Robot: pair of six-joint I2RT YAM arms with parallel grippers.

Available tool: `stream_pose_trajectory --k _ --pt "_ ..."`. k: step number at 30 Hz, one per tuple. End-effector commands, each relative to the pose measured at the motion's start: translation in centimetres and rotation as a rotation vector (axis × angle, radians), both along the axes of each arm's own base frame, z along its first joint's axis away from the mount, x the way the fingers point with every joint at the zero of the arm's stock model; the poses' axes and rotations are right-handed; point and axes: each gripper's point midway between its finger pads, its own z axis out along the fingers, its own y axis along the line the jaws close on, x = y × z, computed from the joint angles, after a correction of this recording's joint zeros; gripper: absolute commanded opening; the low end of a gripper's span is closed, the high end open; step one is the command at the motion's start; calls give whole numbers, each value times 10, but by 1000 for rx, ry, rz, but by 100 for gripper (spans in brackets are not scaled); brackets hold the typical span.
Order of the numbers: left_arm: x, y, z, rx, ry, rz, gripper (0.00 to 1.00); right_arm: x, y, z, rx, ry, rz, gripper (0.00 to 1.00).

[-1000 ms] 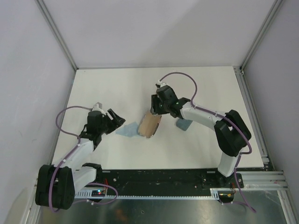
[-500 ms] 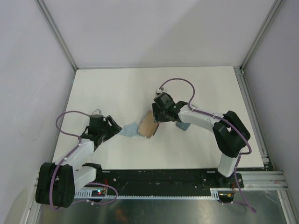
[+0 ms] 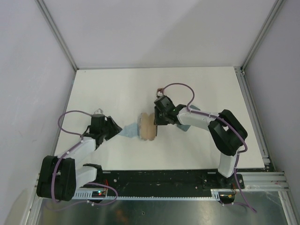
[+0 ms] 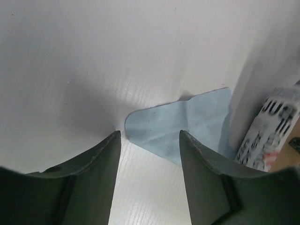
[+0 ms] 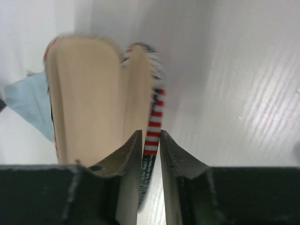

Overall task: Organize the sunglasses
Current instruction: Place the opened sunglasses case at the center of the board.

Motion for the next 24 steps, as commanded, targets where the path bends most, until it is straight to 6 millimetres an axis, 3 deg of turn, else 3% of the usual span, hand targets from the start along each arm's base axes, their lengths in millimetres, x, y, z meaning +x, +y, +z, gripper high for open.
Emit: stream_pose_trajectory --k 1,6,14,18,21,24 --pt "-7 -1 -9 12 38 -18 57 22 21 14 159 -25 -29 22" --pt "-6 -4 -10 0 37 -33 43 48 23 18 212 -51 -65 15" --pt "0 -9 -10 -17 30 -51 22 98 32 22 237 -88 -108 13" --pt "2 -10 -3 -17 2 -54 3 121 42 26 214 -103 -108 25" --pt "3 -15 5 -34 -28 -79 1 128 43 38 217 -124 -103 42" --pt "-4 -29 11 -62 -43 -120 0 125 32 49 212 -146 -99 52"
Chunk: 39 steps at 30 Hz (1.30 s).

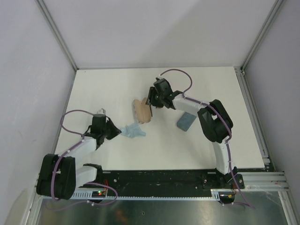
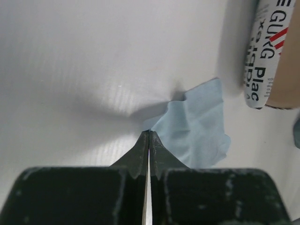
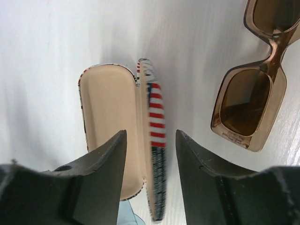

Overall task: Organize the sunglasses
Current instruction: Place the opened sunglasses case at the center of the board, then pick up the glasses cleaning cloth at the center of the board.

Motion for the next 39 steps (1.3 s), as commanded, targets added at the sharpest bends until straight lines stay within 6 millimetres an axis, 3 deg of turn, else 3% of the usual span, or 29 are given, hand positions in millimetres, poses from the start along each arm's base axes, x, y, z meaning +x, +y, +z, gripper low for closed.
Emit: stream_pose_trajectory --k 1,5,12,17,19,22,25,27,31,39 --pt "-7 -22 15 -41 -54 -79 0 3 -14 34 -2 -62 0 53" --pt "-31 -49 11 -75 -17 -143 0 -14 -41 42 -28 -69 -10 58" --pt "-87 -97 5 -116 57 -285 0 -60 -86 45 -82 -70 -4 61" --pt "-115 -130 7 -120 85 -381 0 -87 -102 45 -101 -73 21 58" --pt "-120 -138 14 -132 67 -395 5 -99 -105 42 -124 -77 31 57" --pt "-120 -133 24 -141 39 -377 42 -114 -101 41 -161 -103 59 54" --pt "-110 -115 29 -115 22 -324 60 -124 -92 36 -175 -103 87 52" --pt "-101 -103 32 -96 8 -299 63 -127 -85 34 -162 -98 104 51" --pt "-78 -80 36 -37 -24 -249 58 -130 -72 30 -132 -94 130 49" --pt "-45 -61 27 137 3 -222 48 -131 -61 28 -98 -86 151 47"
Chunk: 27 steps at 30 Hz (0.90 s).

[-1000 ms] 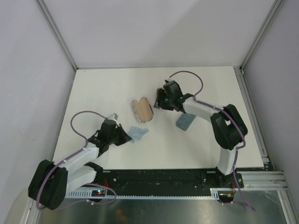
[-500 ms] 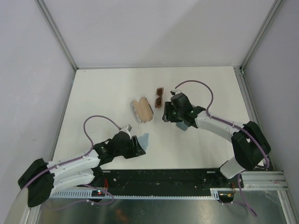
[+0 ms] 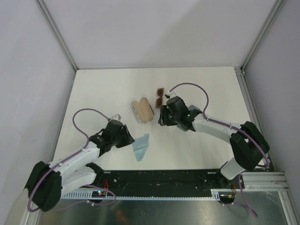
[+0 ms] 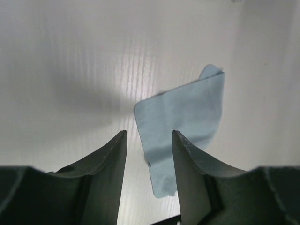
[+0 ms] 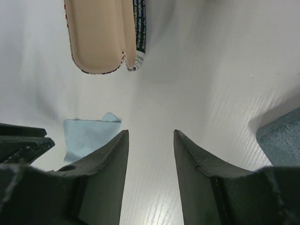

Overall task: Organize the sunglasses
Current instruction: Pick up the glasses cleaning cloth at the center of the board.

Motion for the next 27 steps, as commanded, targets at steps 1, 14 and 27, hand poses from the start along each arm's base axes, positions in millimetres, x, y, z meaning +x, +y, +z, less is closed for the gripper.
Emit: stream_pose_trajectory --k 1,14,27 --pt "26 9 7 119 -52 -11 47 2 9 1 28 -14 11 47" --pt "22 5 -13 161 30 -78 38 2 11 -3 29 -4 7 46" --pt "17 -9 -29 141 82 -119 32 -3 14 3 47 -1 23 45"
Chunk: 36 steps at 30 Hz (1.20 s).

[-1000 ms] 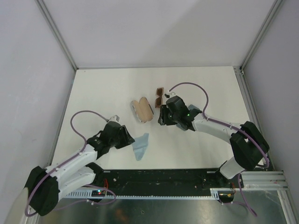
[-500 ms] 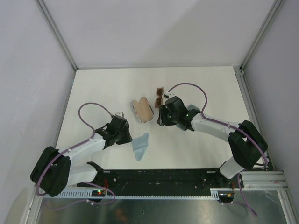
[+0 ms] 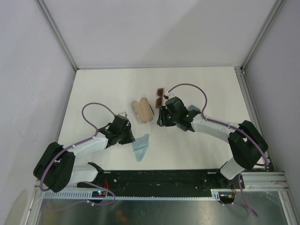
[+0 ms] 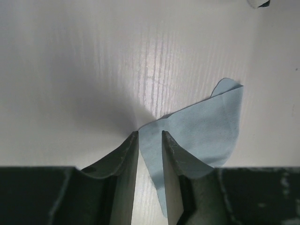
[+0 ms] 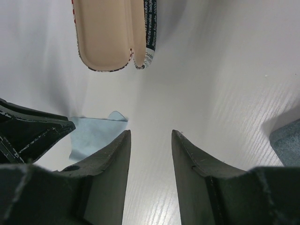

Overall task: Organize the sunglasses
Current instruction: Pick up the glasses cleaning cloth at the center of the board.

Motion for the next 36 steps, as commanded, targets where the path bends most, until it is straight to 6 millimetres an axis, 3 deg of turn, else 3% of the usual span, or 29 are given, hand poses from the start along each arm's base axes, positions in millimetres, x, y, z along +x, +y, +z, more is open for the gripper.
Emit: stream_pose_trajectory --k 1,9,12,17,21,28,36 --pt "-2 -6 -7 7 28 -34 28 0 5 8 25 -20 -1 44" --pt "-3 -13 -8 -43 26 -30 4 0 8 8 36 -20 10 44" --pt "1 -19 3 -71 -5 -51 1 -2 10 6 36 -14 26 44" --pt "16 -41 58 -163 -166 -179 0 -3 11 1 27 -7 37 45" --pt "16 -67 99 -249 -243 -313 0 1 6 4 32 -8 19 45" --pt "17 -107 114 -272 -239 -451 0 15 -19 14 28 -15 -29 44" --pt "54 -148 153 -301 -313 -553 0 32 -69 25 10 -30 -134 45"
